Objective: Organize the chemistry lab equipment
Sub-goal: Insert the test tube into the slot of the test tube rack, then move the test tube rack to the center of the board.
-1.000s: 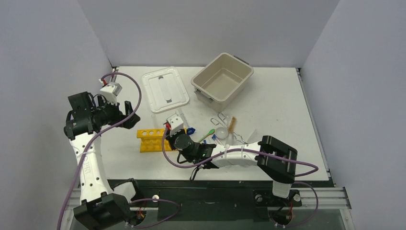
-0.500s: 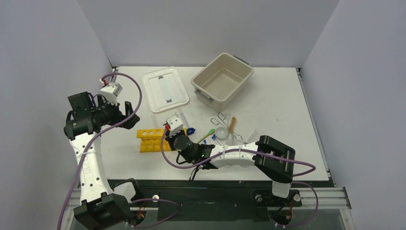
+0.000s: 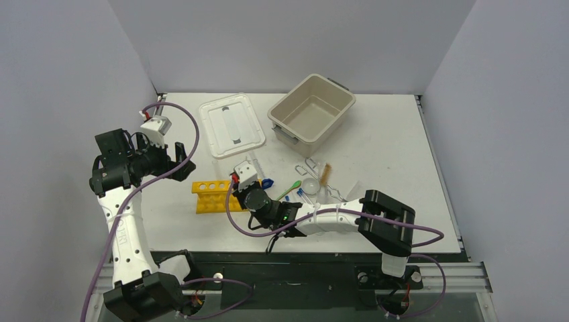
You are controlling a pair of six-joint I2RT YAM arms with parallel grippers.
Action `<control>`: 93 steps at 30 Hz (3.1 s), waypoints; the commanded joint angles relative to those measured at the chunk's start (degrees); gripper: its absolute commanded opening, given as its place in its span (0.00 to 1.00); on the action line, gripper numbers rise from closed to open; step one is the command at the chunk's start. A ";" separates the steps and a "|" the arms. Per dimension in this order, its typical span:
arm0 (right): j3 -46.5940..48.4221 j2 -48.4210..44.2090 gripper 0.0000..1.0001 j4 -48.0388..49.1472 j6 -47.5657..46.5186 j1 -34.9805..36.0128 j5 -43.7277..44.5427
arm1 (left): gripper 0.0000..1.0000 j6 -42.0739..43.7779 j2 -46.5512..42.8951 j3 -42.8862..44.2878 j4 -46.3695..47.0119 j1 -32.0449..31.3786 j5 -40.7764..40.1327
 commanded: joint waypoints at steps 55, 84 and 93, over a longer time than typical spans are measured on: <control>0.02 3.50 0.19 2.32 2.52 -0.52 -0.24 | 0.96 1.93 -1.05 0.61 0.71 0.39 -1.69; -18.48 -40.47 0.42 -43.23 24.54 -14.97 9.87 | 0.96 4.69 1.50 2.03 -3.29 0.33 0.60; -18.87 -39.75 0.38 -42.56 25.87 -16.78 4.90 | 0.97 9.80 3.34 -0.50 -6.18 0.02 0.25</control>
